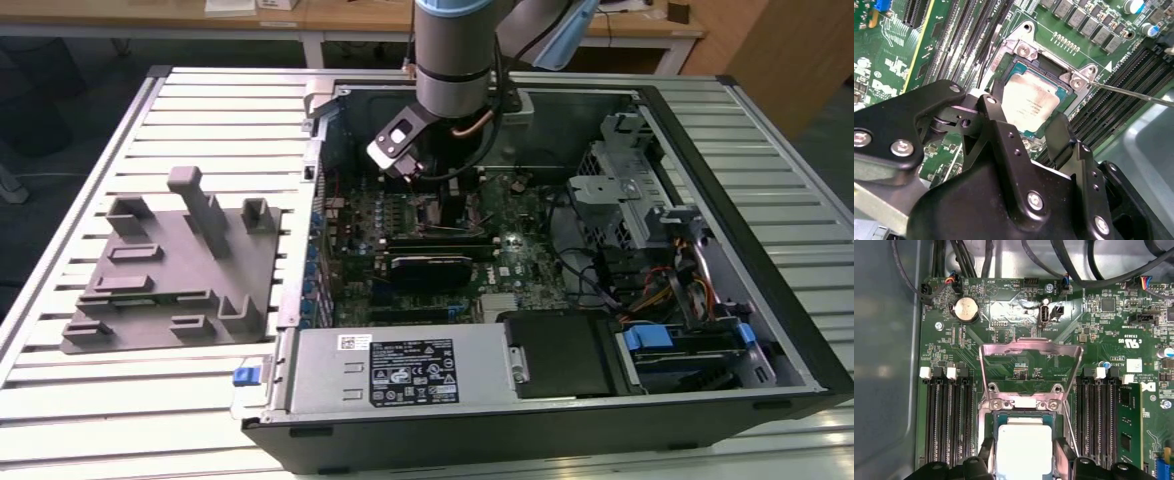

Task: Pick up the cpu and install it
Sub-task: 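Place the cpu into insertion slot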

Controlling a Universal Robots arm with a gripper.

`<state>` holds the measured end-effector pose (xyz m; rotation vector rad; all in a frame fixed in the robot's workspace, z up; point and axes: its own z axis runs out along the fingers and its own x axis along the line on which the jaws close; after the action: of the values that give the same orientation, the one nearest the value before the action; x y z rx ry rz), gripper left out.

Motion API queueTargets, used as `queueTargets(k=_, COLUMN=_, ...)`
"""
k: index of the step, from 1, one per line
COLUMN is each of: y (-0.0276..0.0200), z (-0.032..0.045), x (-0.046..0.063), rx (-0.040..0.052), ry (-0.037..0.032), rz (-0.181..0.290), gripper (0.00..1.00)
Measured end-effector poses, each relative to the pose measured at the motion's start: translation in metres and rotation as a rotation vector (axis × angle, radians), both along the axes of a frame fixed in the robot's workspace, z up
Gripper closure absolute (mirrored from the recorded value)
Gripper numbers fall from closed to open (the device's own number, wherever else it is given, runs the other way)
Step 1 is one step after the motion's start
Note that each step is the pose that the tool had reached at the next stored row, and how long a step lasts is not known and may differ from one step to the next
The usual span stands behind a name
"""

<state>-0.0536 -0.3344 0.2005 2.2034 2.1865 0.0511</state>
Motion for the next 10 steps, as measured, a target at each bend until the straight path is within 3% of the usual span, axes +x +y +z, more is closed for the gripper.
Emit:
queueTargets(k=2, y=0.0000, z=0.0026, x=0.0000, rx=-0.0001, ry=0.0001, rz=0.000, gripper=0.42)
queueTargets(k=4, y=0.0000, z=0.0051, x=0.0000, rx=-0.0001, ry=0.0001, rz=0.000, gripper=0.54)
queueTargets(k=5, y=0.0000, z=0.0059, x=0.0000, rx=-0.0001, ry=0.0003, rz=0.000, gripper=0.54)
queueTargets(k=8, y=0.0000, z=0.0083, x=0.0000, rx=0.0000, ry=0.0006, rz=0.000, gripper=0.71)
queueTargets(k=10, y=0.0000, z=0.0102, x=0.0000, rx=-0.0001, ry=0.0007, rz=0.000, gripper=0.77)
